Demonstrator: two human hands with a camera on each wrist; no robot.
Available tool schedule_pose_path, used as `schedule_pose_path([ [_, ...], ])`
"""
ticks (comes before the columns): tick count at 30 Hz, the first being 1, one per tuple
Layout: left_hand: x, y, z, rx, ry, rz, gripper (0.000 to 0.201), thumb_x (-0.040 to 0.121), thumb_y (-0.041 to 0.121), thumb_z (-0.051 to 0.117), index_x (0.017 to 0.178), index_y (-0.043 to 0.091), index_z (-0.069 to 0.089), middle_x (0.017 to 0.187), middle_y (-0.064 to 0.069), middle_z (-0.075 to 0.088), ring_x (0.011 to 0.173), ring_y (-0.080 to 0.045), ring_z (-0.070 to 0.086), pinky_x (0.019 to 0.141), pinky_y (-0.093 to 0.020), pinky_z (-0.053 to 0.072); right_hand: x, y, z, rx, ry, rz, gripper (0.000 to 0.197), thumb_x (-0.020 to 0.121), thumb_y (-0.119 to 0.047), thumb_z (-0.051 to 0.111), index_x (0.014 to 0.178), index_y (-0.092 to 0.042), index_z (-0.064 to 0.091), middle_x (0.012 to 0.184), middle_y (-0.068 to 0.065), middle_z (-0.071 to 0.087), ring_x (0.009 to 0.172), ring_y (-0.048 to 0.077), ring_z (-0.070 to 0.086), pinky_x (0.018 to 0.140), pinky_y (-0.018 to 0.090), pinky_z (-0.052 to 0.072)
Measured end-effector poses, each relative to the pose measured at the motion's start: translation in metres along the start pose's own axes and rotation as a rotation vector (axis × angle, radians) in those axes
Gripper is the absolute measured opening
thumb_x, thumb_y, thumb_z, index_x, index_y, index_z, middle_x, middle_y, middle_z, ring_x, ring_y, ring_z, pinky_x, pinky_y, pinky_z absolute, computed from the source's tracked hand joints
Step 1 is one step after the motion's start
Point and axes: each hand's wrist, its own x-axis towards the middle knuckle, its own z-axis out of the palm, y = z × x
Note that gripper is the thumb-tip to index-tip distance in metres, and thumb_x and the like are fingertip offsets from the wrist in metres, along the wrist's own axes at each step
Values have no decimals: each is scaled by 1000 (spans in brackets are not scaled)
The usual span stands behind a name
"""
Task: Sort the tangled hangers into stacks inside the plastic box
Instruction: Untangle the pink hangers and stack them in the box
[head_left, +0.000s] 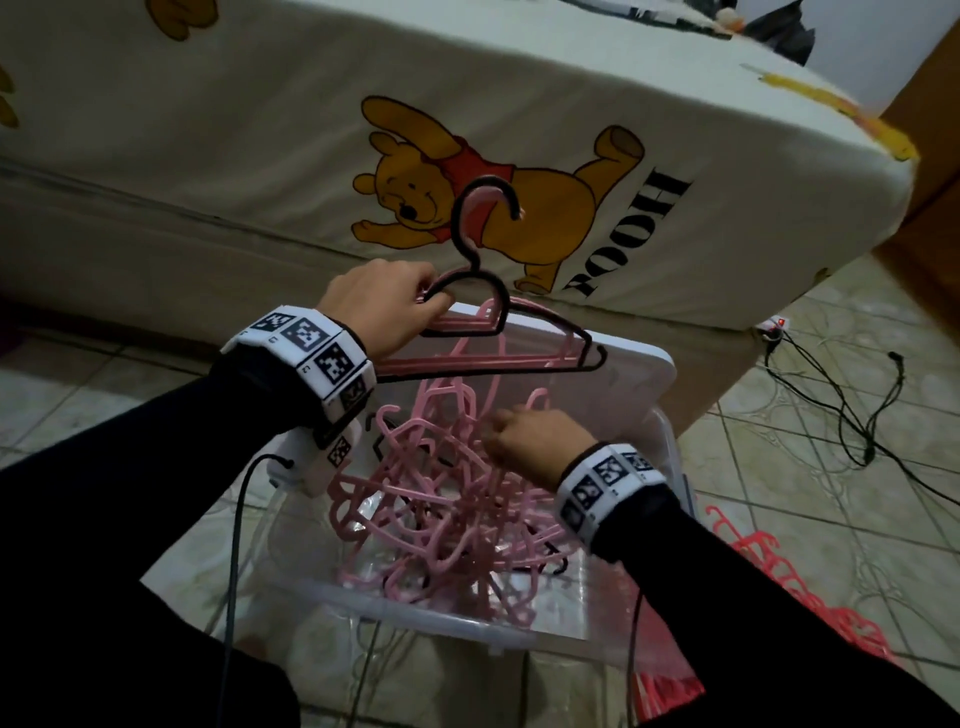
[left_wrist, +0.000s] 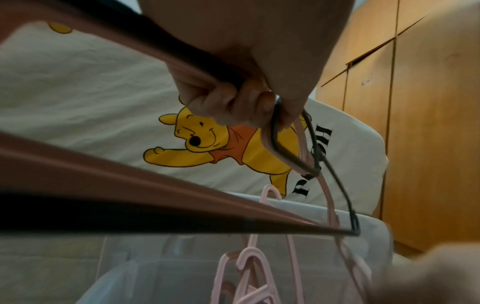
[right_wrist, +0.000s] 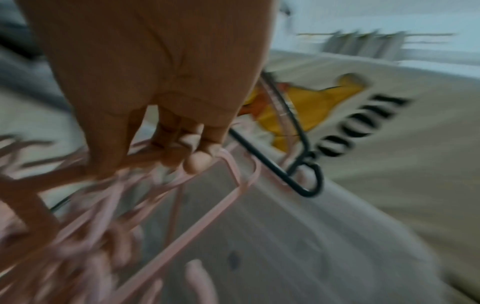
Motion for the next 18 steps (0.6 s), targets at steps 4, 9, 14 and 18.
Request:
schedule_pose_path([
  [4, 0, 1, -5, -64, 2, -16, 32, 88, 55, 50, 67, 32, 48, 68, 8, 53, 72, -24, 52, 56, -30, 28, -21, 26, -16, 41, 126, 135, 17, 92, -21, 52, 107, -18, 58, 107, 6, 53, 98, 26, 55, 74, 40, 53],
  [9, -1, 5, -11, -224, 11, -28, 27, 85, 52, 55, 82, 27, 62, 78, 2, 62, 78, -23, 57, 62, -33, 40, -36, 45, -25, 121, 225, 261, 19, 93, -27, 52, 109, -21, 58, 110, 6, 53, 102, 27, 53, 65, 33, 41],
  [14, -2, 12, -11, -308, 9, 18, 22, 91, 48, 51, 88, 30, 64, 81, 4, 68, 79, -19, 63, 76, -46, 52, -36, 35, -20, 90, 181, 243, 18, 93, -24, 51, 109, -20, 56, 110, 7, 52, 104, 27, 51, 71, 37, 47],
  [18, -4, 17, -7, -251, 45, 61, 26, 91, 50, 49, 102, 33, 65, 78, 10, 67, 77, -15, 63, 68, -40, 53, -26, 20, -16, 140, 201, 183, 20, 93, -25, 51, 111, -18, 57, 109, 9, 53, 105, 28, 49, 76, 39, 48],
])
